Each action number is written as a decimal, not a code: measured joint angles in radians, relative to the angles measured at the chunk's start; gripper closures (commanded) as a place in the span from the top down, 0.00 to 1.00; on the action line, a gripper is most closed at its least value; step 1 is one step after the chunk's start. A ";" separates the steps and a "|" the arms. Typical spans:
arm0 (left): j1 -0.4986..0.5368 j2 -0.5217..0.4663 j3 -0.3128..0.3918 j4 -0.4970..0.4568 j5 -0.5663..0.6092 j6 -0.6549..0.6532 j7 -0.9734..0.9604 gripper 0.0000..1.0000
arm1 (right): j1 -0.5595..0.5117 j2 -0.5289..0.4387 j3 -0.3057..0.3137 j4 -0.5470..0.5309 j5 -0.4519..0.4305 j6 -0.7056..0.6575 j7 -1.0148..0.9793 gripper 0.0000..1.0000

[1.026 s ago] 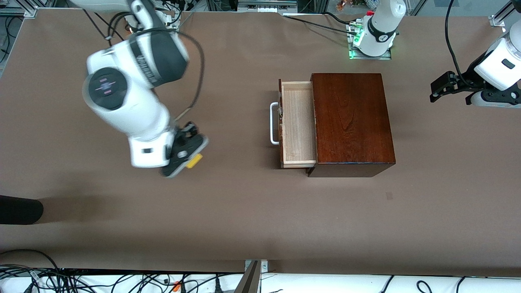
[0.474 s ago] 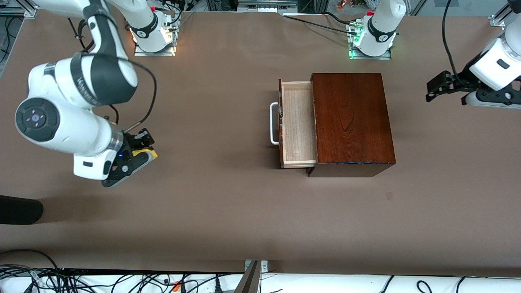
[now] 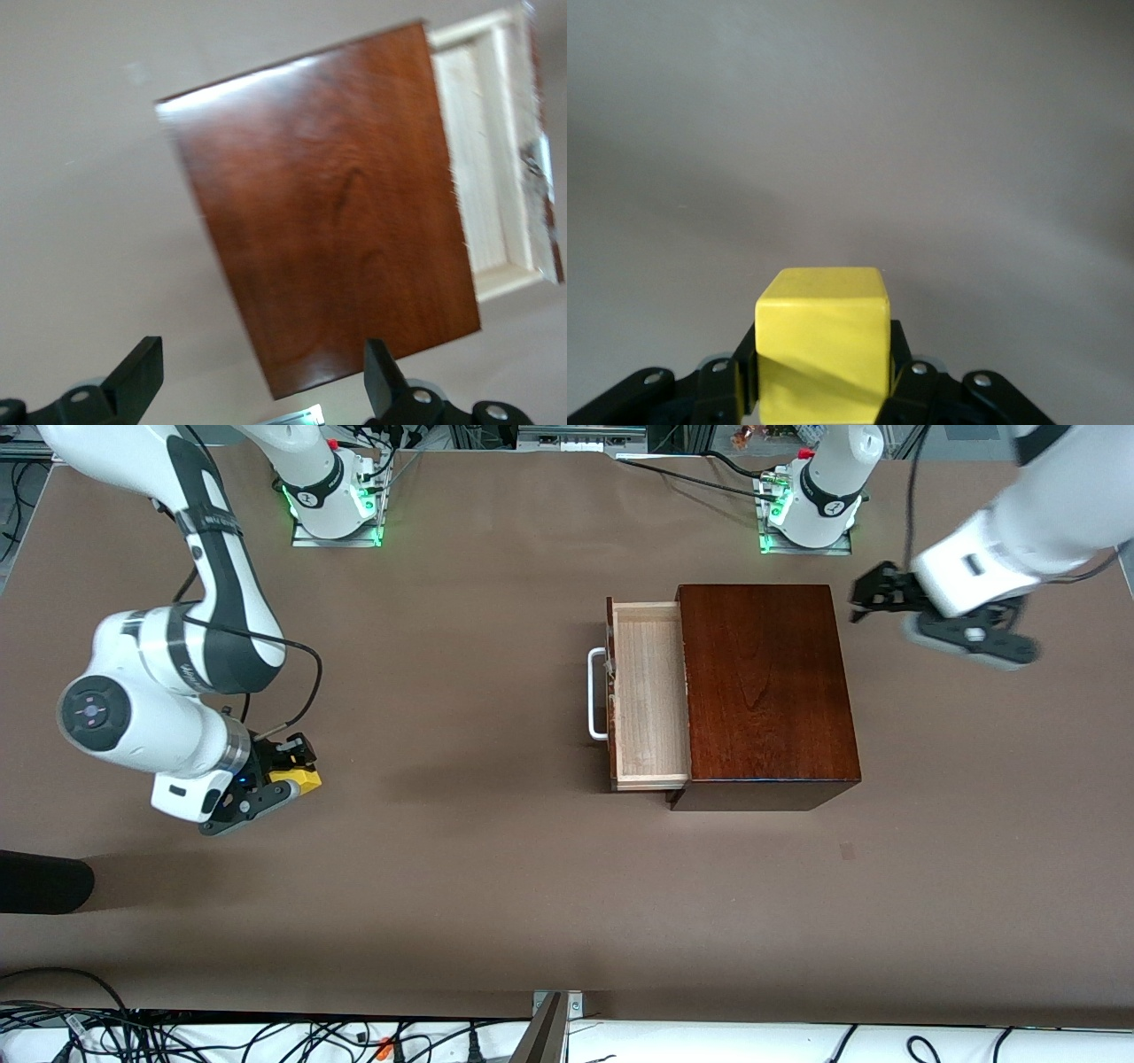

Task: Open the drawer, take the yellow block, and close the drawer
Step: 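Carry the yellow cube away from the box with the right gripper, then place the cube with the right gripper while the left gripper reaches the drawer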

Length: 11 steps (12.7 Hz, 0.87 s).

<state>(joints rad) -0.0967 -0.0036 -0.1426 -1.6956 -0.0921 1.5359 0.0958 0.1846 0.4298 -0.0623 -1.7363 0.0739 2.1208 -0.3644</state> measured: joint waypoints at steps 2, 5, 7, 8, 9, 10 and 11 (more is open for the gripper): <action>-0.005 0.032 -0.097 0.000 -0.033 0.001 0.011 1.00 | -0.021 -0.018 -0.001 -0.178 0.001 0.207 0.009 0.00; -0.034 0.111 -0.273 0.047 -0.040 0.052 0.019 1.00 | -0.048 -0.020 -0.002 -0.355 0.002 0.401 0.091 0.00; -0.083 0.217 -0.337 0.119 -0.040 0.103 0.086 1.00 | -0.048 -0.019 0.000 -0.389 0.002 0.428 0.171 0.00; -0.112 0.283 -0.343 0.159 -0.040 0.141 0.151 1.00 | -0.048 -0.018 0.003 -0.391 0.002 0.432 0.197 0.00; -0.138 0.350 -0.343 0.194 -0.040 0.193 0.225 1.00 | -0.048 -0.013 0.003 -0.392 0.002 0.448 0.211 0.00; -0.161 0.416 -0.342 0.222 -0.037 0.268 0.303 1.00 | -0.048 -0.004 0.003 -0.394 0.002 0.467 0.215 0.00; -0.184 0.470 -0.342 0.239 -0.023 0.350 0.369 1.00 | -0.049 0.008 0.003 -0.395 0.002 0.480 0.217 0.02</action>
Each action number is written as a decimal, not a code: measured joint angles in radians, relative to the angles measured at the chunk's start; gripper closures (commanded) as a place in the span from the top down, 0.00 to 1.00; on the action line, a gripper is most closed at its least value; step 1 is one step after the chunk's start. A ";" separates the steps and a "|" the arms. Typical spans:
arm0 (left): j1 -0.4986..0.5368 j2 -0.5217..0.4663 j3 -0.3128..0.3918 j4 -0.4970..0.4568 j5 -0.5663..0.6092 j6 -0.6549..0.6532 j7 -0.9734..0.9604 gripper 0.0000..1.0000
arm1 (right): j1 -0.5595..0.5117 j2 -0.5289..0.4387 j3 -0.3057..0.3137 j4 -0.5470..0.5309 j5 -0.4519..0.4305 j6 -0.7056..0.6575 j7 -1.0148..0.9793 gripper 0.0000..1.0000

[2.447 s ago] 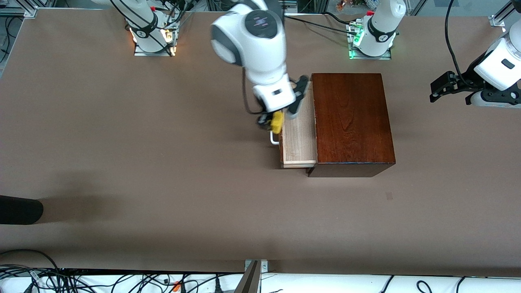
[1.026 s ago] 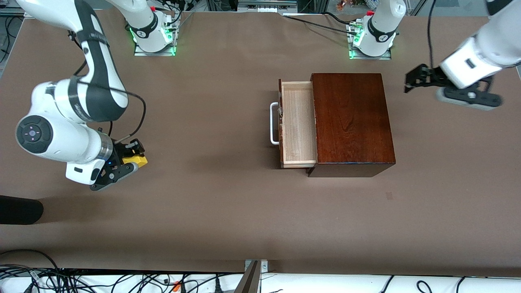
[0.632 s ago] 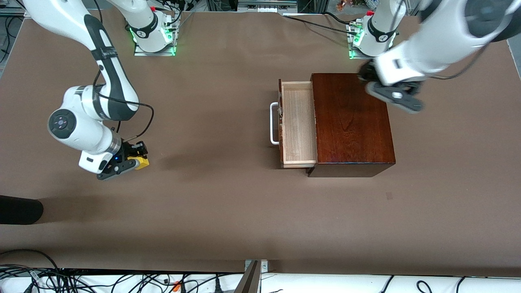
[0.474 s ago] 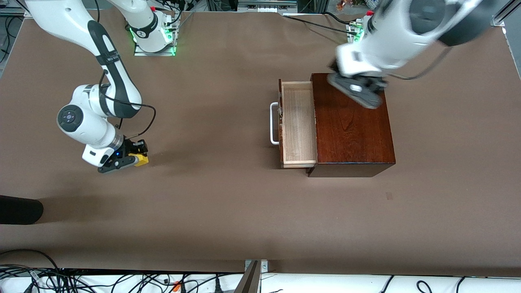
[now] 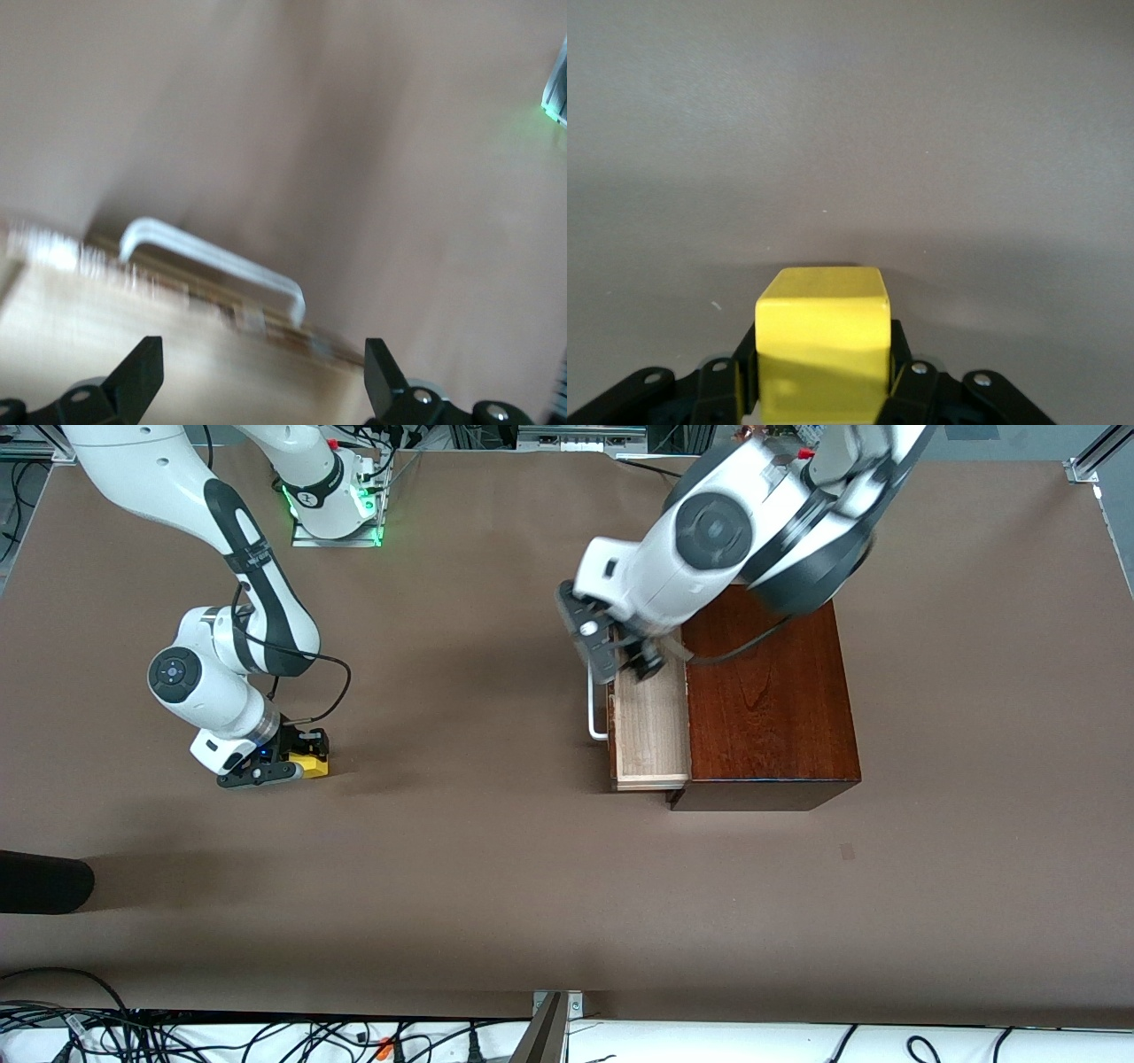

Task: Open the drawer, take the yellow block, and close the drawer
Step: 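Place the cube with the right gripper while the left gripper reaches the drawer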

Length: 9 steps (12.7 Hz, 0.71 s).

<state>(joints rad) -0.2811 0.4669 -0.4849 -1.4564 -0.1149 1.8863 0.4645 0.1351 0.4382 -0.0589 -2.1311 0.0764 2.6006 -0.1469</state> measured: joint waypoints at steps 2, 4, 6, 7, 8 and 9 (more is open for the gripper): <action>-0.049 0.085 0.000 0.015 0.049 0.138 0.096 1.00 | -0.002 0.014 0.000 0.001 0.000 0.014 0.002 0.55; -0.088 0.159 0.000 0.020 0.081 0.253 0.220 1.00 | -0.004 0.015 0.000 0.001 0.000 0.015 0.002 1.00; -0.108 0.205 0.000 0.023 0.143 0.289 0.296 1.00 | -0.006 0.015 -0.001 0.001 0.000 0.017 0.002 1.00; -0.119 0.214 0.000 0.022 0.179 0.289 0.304 1.00 | -0.007 0.014 -0.001 0.002 0.000 0.021 0.002 1.00; -0.129 0.218 0.000 0.019 0.216 0.285 0.305 1.00 | -0.011 0.010 -0.002 0.006 0.000 0.025 0.002 1.00; -0.136 0.220 0.001 0.016 0.255 0.271 0.305 1.00 | -0.018 0.003 -0.003 0.017 0.000 0.028 -0.002 1.00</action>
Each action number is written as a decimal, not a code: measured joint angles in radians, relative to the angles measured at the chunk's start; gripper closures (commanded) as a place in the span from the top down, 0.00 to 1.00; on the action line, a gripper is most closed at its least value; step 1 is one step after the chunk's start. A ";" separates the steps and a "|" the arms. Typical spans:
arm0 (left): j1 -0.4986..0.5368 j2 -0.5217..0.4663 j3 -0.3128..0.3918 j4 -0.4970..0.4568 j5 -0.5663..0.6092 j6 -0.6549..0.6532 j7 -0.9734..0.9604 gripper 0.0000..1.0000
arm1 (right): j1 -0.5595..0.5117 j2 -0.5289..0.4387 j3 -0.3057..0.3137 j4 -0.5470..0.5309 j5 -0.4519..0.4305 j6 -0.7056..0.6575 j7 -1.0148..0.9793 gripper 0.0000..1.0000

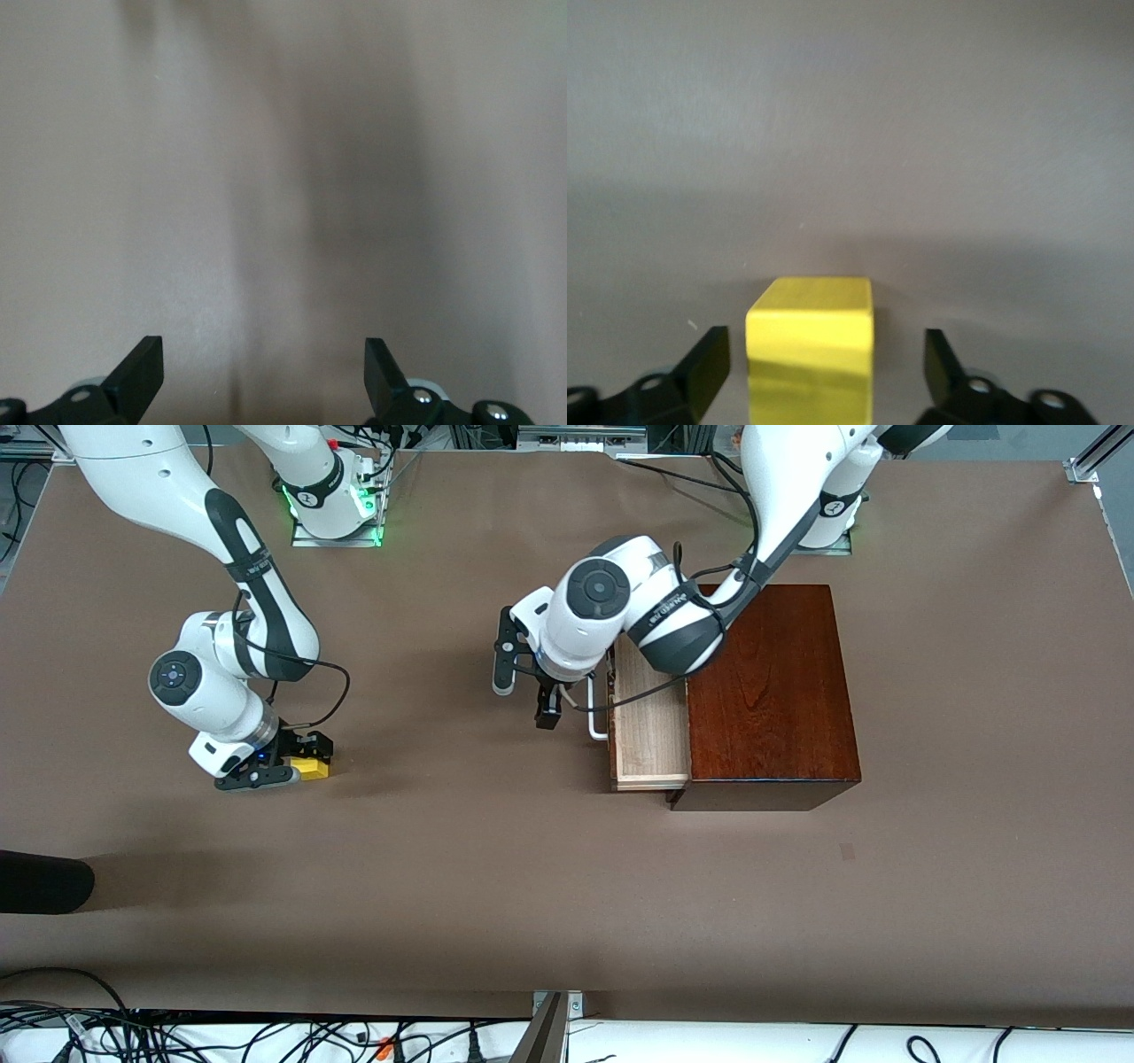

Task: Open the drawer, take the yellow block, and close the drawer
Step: 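Place the cube with the right gripper while the left gripper reaches the drawer, then push the drawer shut into the box with the left gripper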

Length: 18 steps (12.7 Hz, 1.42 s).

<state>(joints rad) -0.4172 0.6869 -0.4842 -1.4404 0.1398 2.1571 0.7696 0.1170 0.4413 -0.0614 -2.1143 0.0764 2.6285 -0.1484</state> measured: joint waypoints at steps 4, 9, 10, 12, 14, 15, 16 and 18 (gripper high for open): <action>-0.006 0.006 0.002 -0.007 0.101 -0.113 -0.016 1.00 | -0.025 -0.095 0.000 0.074 0.000 -0.083 -0.046 1.00; -0.006 0.005 0.012 -0.003 0.138 -0.217 -0.020 1.00 | -0.025 -0.288 0.032 0.146 0.001 -0.411 0.008 1.00; -0.007 0.005 0.012 0.001 0.138 -0.224 -0.020 1.00 | -0.025 -0.323 0.037 0.162 0.001 -0.472 0.014 1.00; -0.008 0.005 0.012 0.007 0.147 -0.247 -0.019 1.00 | -0.025 -0.376 0.038 0.209 0.001 -0.589 0.021 1.00; -0.009 0.005 0.012 0.013 0.176 -0.284 -0.019 1.00 | -0.025 -0.401 0.038 0.281 0.001 -0.710 0.039 1.00; -0.009 0.005 0.012 0.016 0.182 -0.307 -0.019 1.00 | -0.025 -0.405 0.038 0.321 0.001 -0.771 0.051 1.00; -0.008 0.004 0.013 0.019 0.189 -0.328 -0.019 1.00 | -0.025 -0.406 0.039 0.356 0.000 -0.813 0.061 1.00; -0.006 0.002 0.015 0.023 0.209 -0.376 -0.019 1.00 | -0.025 -0.405 0.038 0.413 -0.011 -0.850 0.064 1.00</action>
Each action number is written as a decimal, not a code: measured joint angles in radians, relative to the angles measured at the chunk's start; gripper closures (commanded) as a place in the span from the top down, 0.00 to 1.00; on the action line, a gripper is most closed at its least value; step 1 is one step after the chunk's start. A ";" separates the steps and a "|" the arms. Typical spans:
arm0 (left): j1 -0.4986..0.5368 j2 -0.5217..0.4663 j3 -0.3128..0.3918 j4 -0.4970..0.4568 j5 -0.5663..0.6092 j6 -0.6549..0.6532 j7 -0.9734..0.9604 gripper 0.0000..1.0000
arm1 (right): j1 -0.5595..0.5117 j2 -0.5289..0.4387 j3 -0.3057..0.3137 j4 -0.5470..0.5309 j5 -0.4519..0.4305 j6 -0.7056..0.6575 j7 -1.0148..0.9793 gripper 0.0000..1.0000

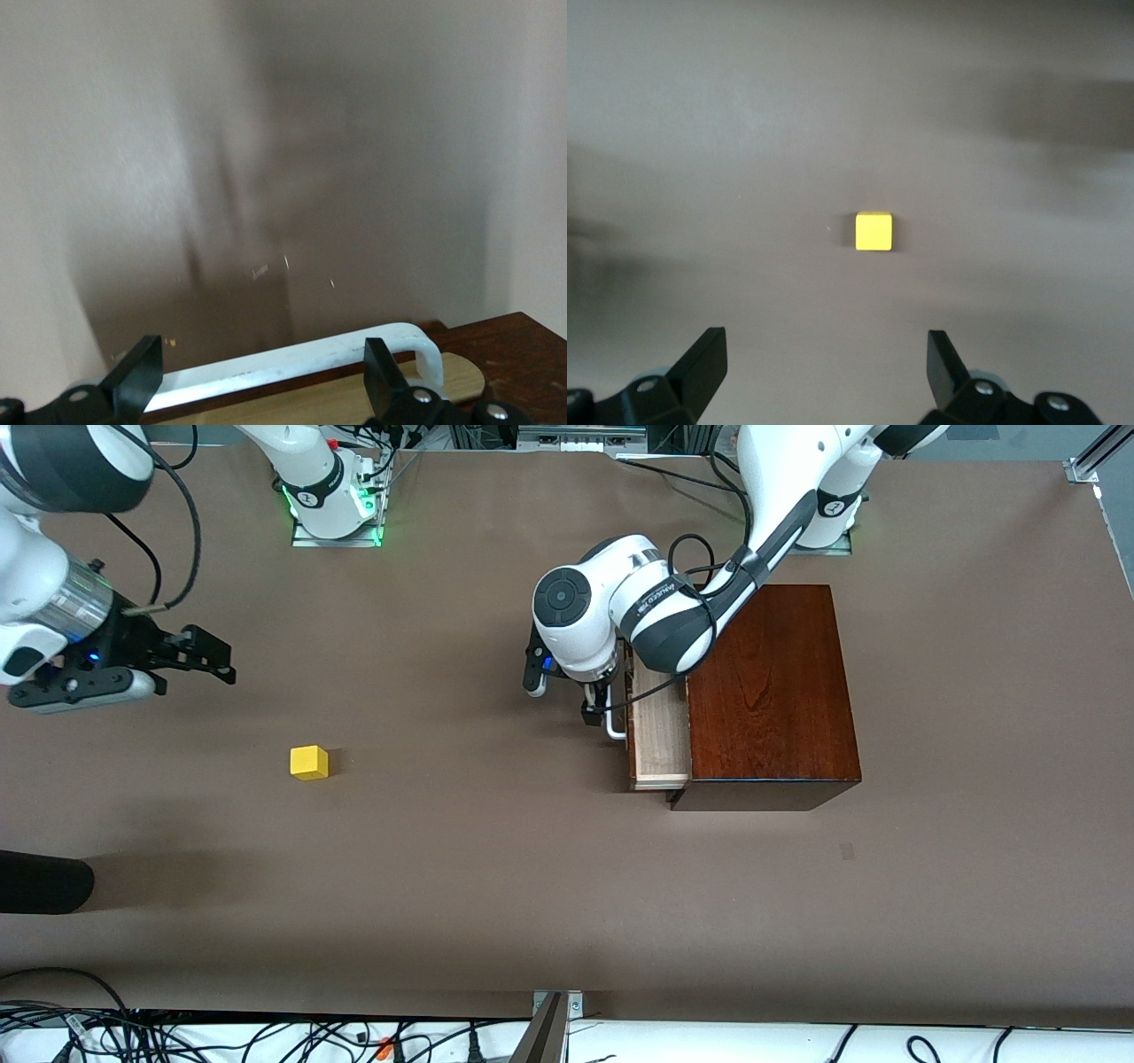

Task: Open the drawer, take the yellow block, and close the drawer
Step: 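Push the drawer shut into the box with the left gripper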

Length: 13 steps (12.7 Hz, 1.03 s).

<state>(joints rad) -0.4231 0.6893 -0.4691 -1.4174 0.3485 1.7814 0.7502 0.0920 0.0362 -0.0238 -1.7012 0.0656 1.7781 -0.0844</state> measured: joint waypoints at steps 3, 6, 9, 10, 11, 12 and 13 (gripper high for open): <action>0.005 -0.009 0.009 0.002 0.013 -0.071 0.000 1.00 | -0.001 0.001 -0.006 0.060 -0.016 -0.060 0.001 1.00; 0.011 -0.013 0.012 0.008 0.015 -0.104 0.000 1.00 | -0.004 0.003 -0.020 0.101 -0.019 -0.069 0.001 1.00; 0.012 -0.013 0.012 0.008 0.037 -0.121 -0.003 1.00 | -0.005 0.010 -0.019 0.106 -0.019 -0.114 0.003 1.00; 0.015 -0.013 0.012 0.009 0.038 -0.123 -0.005 1.00 | -0.005 0.013 -0.016 0.106 -0.019 -0.120 0.003 1.00; 0.019 -0.014 0.012 0.009 0.038 -0.124 -0.005 1.00 | -0.005 0.015 -0.013 0.106 -0.019 -0.122 0.003 1.00; 0.024 -0.014 0.012 0.009 0.038 -0.126 -0.005 1.00 | -0.005 0.015 -0.012 0.106 -0.019 -0.126 0.003 1.00; 0.027 -0.014 0.012 0.010 0.038 -0.131 -0.005 1.00 | -0.005 0.016 -0.011 0.106 -0.019 -0.131 0.003 1.00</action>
<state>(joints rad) -0.3960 0.6749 -0.4572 -1.4079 0.3866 1.6508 0.7450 0.0868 0.0518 -0.0350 -1.5952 0.0461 1.6470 -0.0814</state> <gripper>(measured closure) 0.000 0.000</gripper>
